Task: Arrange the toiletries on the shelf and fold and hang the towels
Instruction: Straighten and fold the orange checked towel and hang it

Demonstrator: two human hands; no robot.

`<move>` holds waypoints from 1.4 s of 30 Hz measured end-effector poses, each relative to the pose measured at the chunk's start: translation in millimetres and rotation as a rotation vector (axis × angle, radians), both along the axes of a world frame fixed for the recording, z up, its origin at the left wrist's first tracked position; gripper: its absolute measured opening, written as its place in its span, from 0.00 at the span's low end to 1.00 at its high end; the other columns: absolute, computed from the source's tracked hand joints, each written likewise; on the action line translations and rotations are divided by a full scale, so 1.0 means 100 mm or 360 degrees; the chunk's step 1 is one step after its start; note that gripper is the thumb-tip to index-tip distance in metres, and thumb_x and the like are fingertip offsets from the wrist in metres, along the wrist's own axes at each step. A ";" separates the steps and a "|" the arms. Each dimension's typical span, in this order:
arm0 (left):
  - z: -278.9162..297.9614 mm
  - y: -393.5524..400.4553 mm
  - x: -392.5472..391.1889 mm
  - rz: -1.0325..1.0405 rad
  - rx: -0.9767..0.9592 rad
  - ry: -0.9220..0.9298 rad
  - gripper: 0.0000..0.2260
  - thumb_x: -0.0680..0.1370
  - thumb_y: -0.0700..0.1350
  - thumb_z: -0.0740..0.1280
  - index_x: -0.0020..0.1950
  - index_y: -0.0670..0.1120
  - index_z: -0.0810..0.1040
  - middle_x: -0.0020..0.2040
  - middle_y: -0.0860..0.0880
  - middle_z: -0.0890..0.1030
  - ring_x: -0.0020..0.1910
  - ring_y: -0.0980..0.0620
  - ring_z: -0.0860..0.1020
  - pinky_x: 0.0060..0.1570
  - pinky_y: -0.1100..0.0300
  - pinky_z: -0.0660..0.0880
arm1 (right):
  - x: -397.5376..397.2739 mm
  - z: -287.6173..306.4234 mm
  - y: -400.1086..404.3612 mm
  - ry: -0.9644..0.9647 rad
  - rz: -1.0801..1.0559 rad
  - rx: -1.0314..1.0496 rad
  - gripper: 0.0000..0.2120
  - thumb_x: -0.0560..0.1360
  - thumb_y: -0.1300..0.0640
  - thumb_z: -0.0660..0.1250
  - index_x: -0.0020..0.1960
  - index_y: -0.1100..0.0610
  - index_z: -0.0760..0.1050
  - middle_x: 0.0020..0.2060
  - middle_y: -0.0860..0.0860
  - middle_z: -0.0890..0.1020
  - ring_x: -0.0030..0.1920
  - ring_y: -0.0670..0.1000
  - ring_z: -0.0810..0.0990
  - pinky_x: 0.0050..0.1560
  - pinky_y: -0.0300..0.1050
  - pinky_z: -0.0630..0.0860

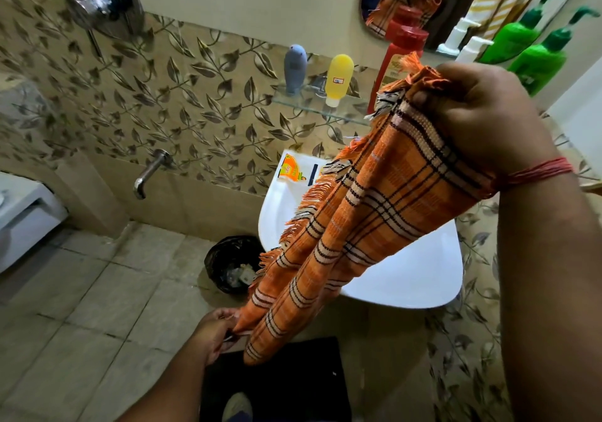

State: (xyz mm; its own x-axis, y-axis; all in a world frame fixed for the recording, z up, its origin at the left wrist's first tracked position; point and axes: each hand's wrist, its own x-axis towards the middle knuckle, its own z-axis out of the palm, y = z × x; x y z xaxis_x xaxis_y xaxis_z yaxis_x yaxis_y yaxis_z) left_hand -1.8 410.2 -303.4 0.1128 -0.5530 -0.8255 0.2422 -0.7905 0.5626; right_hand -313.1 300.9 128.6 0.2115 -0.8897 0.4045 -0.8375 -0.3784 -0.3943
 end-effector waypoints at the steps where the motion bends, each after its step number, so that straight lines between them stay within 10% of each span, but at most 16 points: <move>1: 0.01 -0.01 -0.01 0.0020 0.0025 -0.0049 0.08 0.81 0.34 0.63 0.59 0.38 0.75 0.47 0.39 0.82 0.43 0.45 0.80 0.41 0.56 0.76 | -0.01 0.00 0.00 0.0001 0.0003 -0.0008 0.09 0.80 0.54 0.66 0.59 0.53 0.79 0.45 0.44 0.78 0.46 0.46 0.76 0.43 0.35 0.69; 14: -0.07 -0.23 0.03 0.0820 -0.0055 0.0469 0.16 0.85 0.41 0.57 0.73 0.38 0.68 0.59 0.37 0.79 0.54 0.41 0.79 0.59 0.45 0.73 | -0.17 -0.03 -0.07 -0.0022 -0.0030 -0.0045 0.08 0.80 0.53 0.66 0.57 0.54 0.79 0.46 0.49 0.80 0.46 0.50 0.78 0.46 0.46 0.74; 18: -0.11 -0.36 0.17 0.0999 -0.0152 0.0277 0.25 0.80 0.29 0.56 0.77 0.42 0.62 0.68 0.34 0.73 0.63 0.38 0.75 0.60 0.46 0.71 | -0.22 -0.03 -0.10 0.0001 -0.0029 -0.0077 0.08 0.79 0.53 0.66 0.55 0.54 0.80 0.45 0.52 0.81 0.45 0.54 0.79 0.44 0.48 0.75; 26: -0.28 -0.27 0.18 0.0880 0.0305 -0.0632 0.14 0.78 0.37 0.64 0.62 0.32 0.77 0.62 0.33 0.79 0.59 0.34 0.79 0.56 0.48 0.78 | -0.20 0.06 -0.05 -0.0028 0.0029 -0.0130 0.10 0.79 0.52 0.66 0.58 0.54 0.80 0.47 0.49 0.80 0.47 0.51 0.79 0.46 0.45 0.73; 31: 0.43 -0.66 -0.33 0.0198 -0.0566 -0.0540 0.05 0.78 0.38 0.67 0.45 0.46 0.79 0.45 0.41 0.82 0.50 0.36 0.80 0.46 0.49 0.75 | -0.04 0.12 0.00 0.0061 0.0125 -0.0094 0.11 0.79 0.50 0.66 0.57 0.55 0.80 0.48 0.51 0.81 0.49 0.52 0.79 0.51 0.49 0.77; 37: 2.14 -1.17 -0.95 0.0007 -0.1764 -0.0216 0.06 0.82 0.47 0.65 0.51 0.46 0.78 0.47 0.47 0.83 0.46 0.51 0.80 0.52 0.56 0.77 | 0.08 0.11 -0.01 0.0214 0.0176 -0.0038 0.09 0.78 0.48 0.68 0.56 0.49 0.80 0.46 0.47 0.81 0.48 0.50 0.80 0.53 0.49 0.78; 42: 3.15 -1.08 -1.21 -0.0737 -0.2045 -0.0097 0.39 0.69 0.71 0.70 0.72 0.51 0.67 0.67 0.48 0.77 0.67 0.52 0.76 0.65 0.57 0.76 | 0.12 0.15 0.03 0.0252 0.0186 -0.0047 0.06 0.77 0.47 0.68 0.51 0.46 0.79 0.42 0.44 0.80 0.45 0.48 0.79 0.50 0.51 0.79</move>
